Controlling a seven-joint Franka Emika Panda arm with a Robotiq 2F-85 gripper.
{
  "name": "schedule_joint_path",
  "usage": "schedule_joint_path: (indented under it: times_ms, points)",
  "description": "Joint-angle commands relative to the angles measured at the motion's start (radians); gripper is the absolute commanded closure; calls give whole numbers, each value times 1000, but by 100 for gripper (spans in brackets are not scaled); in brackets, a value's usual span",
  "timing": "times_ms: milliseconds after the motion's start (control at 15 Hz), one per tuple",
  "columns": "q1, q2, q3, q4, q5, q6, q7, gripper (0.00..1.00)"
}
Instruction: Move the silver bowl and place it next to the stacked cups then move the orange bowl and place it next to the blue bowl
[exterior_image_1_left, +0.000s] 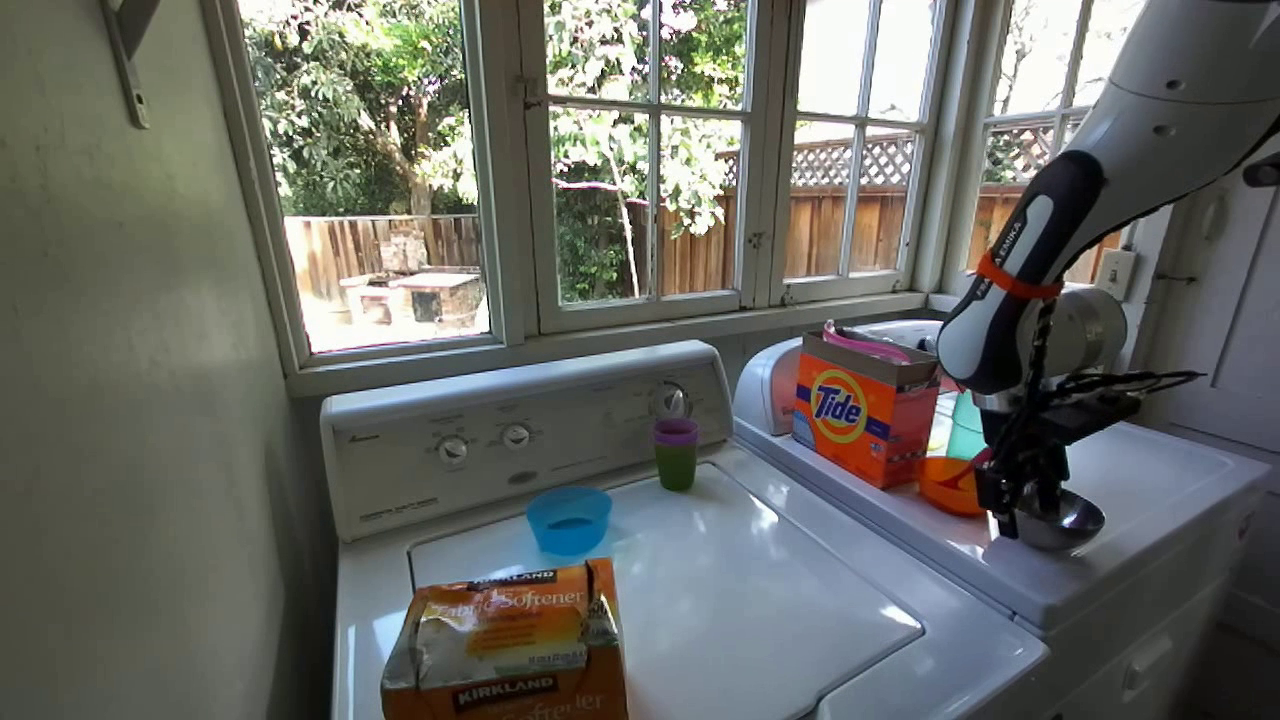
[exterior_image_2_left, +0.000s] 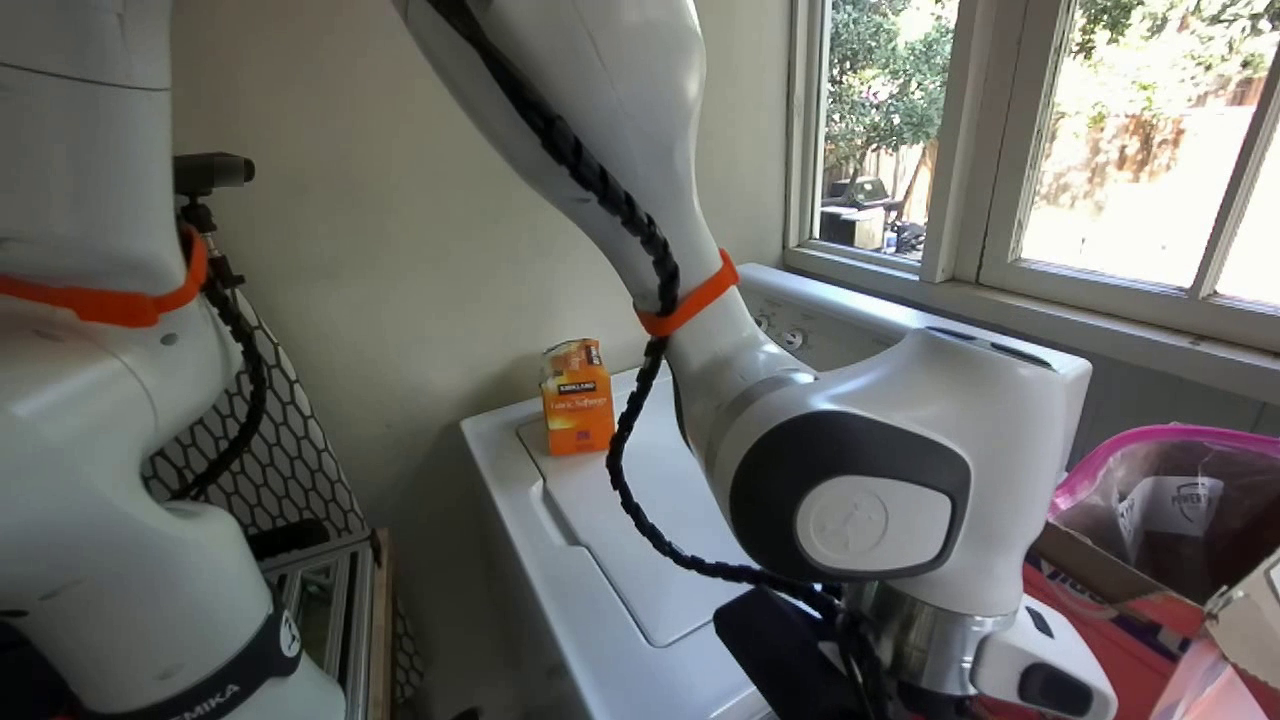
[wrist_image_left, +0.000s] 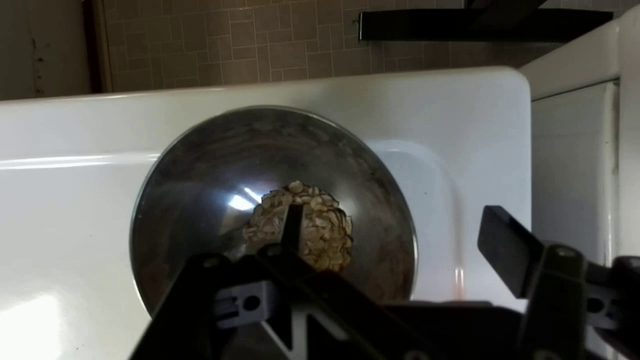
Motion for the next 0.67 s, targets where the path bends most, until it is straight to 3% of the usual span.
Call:
schedule_joint_path:
  times_ms: [0, 467, 600]
  points:
    - [-13, 42, 1, 23, 9, 32, -17, 42]
    - [-14, 61, 4, 39, 13, 21, -13, 95]
    - [-14, 62, 3, 40, 14, 20, -10, 100]
